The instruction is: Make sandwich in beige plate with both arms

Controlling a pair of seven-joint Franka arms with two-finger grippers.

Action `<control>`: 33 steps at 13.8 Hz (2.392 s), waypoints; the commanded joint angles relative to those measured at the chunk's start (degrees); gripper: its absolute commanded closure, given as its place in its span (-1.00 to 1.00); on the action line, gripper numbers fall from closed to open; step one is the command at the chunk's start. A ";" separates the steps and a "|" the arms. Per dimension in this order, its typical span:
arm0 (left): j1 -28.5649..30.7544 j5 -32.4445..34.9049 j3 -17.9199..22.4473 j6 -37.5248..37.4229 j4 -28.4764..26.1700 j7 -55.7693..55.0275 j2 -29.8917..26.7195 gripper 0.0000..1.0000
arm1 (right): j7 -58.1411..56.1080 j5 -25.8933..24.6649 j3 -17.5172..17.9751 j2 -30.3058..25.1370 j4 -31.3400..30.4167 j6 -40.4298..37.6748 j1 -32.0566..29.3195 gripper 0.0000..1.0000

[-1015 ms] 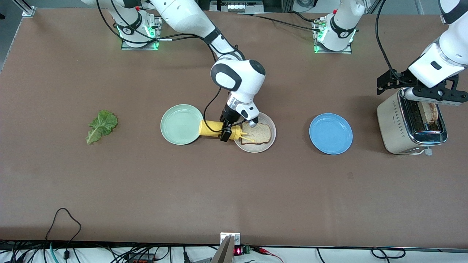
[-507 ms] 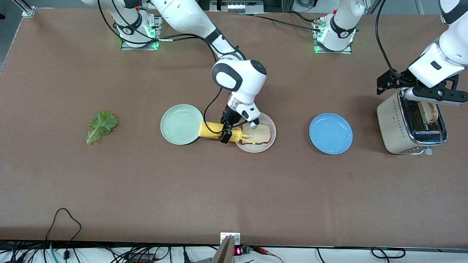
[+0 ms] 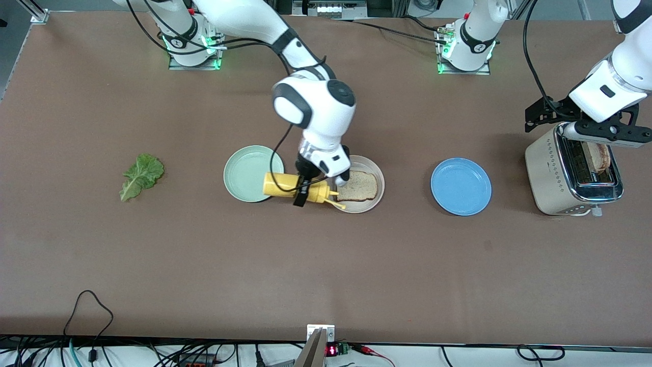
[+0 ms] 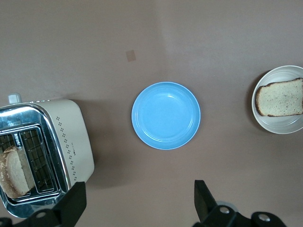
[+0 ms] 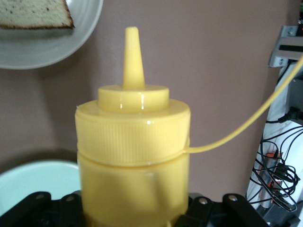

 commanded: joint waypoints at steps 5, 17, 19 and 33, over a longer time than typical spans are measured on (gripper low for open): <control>-0.25 1.03 -0.15 -1.00 0.76 -0.42 -0.10 -1.00 | -25.08 21.08 1.14 -12.71 -8.07 -0.15 -12.99 0.42; -0.16 1.03 -0.15 -1.62 0.76 -0.34 -0.10 -1.00 | -64.54 62.92 1.06 -21.95 -27.14 1.96 -32.41 0.42; -0.25 1.03 -0.15 -1.62 0.76 -0.34 -0.01 -1.00 | -70.87 69.51 1.06 -21.95 -29.95 1.69 -35.32 0.42; 0.02 0.95 0.03 -1.62 0.76 -0.42 -0.01 -1.00 | -111.94 103.37 1.06 -6.58 -39.63 -18.33 -51.41 0.42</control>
